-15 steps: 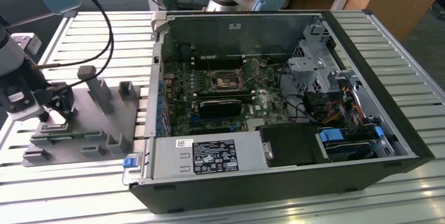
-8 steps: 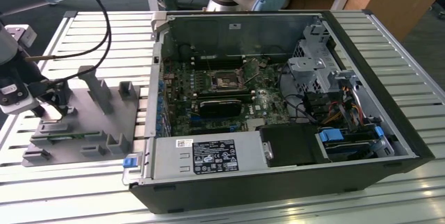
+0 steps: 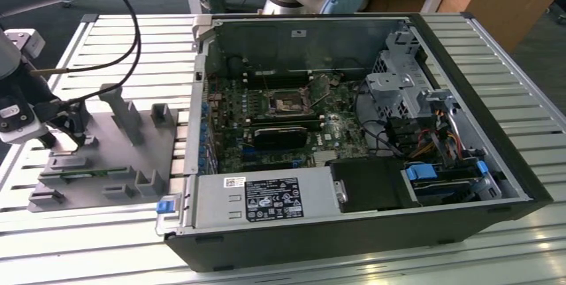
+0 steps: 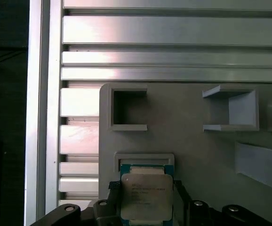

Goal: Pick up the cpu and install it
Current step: 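Pick up the cpu and move it towards the insertion slot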

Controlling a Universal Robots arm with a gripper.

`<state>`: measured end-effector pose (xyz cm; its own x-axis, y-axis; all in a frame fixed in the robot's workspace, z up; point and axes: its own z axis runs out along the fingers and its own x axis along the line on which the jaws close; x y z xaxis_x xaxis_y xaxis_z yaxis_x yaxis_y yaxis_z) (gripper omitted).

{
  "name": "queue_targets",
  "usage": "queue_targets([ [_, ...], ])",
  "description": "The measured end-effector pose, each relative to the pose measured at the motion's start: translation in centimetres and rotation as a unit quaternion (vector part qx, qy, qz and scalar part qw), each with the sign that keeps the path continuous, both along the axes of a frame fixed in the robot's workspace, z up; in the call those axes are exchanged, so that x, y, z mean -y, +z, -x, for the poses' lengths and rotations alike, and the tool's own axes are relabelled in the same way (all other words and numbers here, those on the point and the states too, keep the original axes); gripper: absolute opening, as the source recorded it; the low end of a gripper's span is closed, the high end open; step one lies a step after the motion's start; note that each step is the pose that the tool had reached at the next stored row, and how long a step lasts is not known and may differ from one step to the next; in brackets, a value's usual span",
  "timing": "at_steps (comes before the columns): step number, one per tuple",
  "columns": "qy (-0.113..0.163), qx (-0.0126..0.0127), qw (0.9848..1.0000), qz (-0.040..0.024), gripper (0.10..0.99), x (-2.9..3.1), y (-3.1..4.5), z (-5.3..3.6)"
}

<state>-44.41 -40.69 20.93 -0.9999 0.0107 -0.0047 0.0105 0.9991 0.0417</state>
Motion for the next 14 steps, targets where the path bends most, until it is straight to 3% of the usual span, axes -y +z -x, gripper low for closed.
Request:
queue_targets([
  [14, 0.0, -0.0001, 1.0, 0.0001, 0.533, -0.01, 1.18, 0.0],
])
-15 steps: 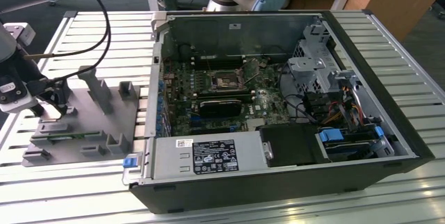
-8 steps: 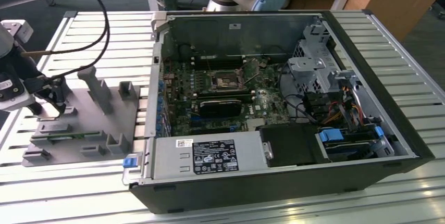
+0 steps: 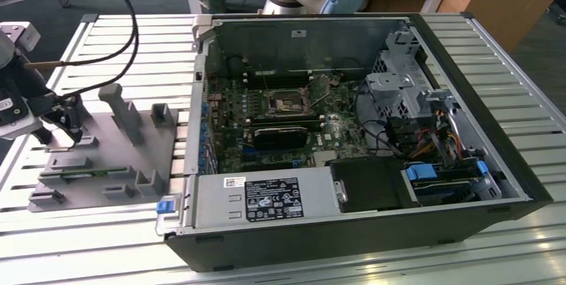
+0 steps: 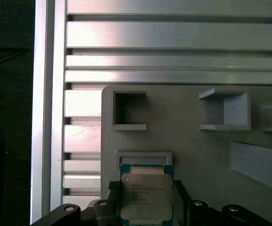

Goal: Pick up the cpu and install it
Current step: 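Pick up the cpu and move it towards the insertion slot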

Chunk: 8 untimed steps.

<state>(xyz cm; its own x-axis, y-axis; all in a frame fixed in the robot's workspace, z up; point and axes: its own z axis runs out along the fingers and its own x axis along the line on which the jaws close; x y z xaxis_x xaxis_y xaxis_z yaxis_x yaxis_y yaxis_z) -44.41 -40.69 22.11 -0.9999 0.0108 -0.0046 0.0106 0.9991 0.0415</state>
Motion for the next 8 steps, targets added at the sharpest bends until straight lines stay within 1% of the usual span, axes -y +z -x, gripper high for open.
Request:
queue_targets([
  [8, 0.0, 0.0, 1.0, 0.0002, 0.533, -0.01, 0.84, 0.0],
])
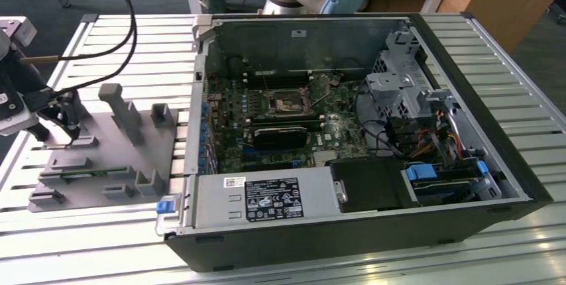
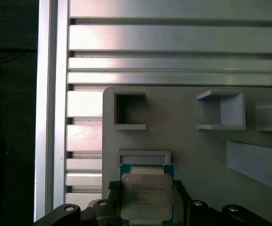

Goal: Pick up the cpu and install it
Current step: 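Pick up the cpu and move it towards the insertion slot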

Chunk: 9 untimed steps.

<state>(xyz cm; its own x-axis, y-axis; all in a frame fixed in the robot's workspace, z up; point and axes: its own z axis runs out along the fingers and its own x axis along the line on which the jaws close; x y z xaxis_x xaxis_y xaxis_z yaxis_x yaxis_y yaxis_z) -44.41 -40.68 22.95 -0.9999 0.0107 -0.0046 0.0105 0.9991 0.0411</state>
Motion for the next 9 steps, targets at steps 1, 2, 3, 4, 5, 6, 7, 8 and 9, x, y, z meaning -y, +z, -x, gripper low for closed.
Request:
queue_targets([
  [1, 0.0, 0.0, 1.0, 0.0, 0.533, 0.0, 0.12, 0.0],
  [2, 0.0, -0.0001, 1.0, 0.0001, 0.533, -0.01, 0.22, 0.0],
  [3, 0.0, 0.0, 1.0, 0.0, 0.533, -0.01, 0.32, 0.0],
  [4, 0.0, 0.0, 1.0, 0.0001, 0.533, -0.02, 0.42, 0.0],
  [5, 0.0, 0.0, 1.0, 0.0002, 0.533, -0.02, 0.51, 0.0],
  [6, 0.0, -0.0001, 1.0, 0.0002, 0.533, -0.02, 0.62, 0.0],
  [7, 0.0, -0.0001, 1.0, 0.0002, 0.533, -0.03, 0.71, 0.0],
  [8, 0.0, 0.0, 1.0, 0.0003, 0.533, -0.03, 0.81, 0.0],
  [9, 0.0, 0.0, 1.0, 0.0003, 0.533, -0.04, 0.91, 0.0],
])
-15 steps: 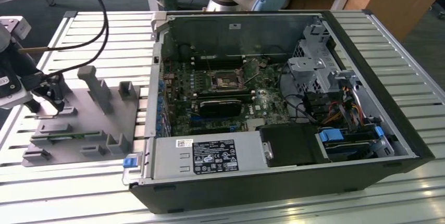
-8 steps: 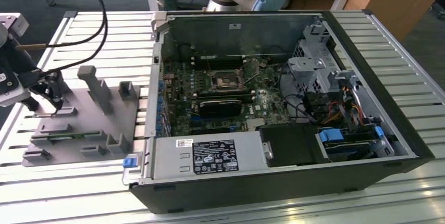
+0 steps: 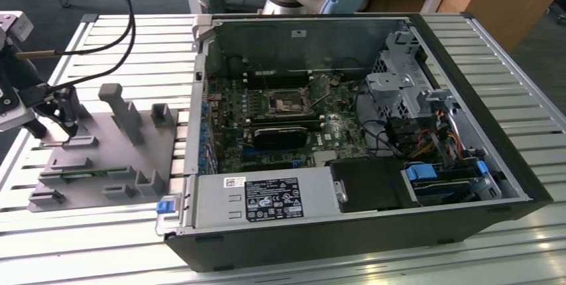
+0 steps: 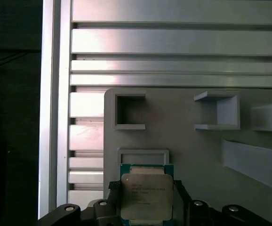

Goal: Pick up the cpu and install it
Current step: 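Pick up the cpu and move it towards the insertion slot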

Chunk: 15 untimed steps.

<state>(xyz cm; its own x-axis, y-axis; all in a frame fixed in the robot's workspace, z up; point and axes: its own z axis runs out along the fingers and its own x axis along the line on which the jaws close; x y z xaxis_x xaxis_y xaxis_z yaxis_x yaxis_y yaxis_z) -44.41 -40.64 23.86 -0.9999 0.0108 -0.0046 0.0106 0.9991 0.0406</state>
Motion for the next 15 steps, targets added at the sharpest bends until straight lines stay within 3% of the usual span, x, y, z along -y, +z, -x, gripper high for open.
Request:
queue_targets([
  [9, 0.0, 0.0, 1.0, 0.0005, 0.533, -0.02, 0.92, 0.0],
  [15, 0.0, 0.0, 1.0, 0.0011, 0.533, -0.03, 1.97, 0.0],
])
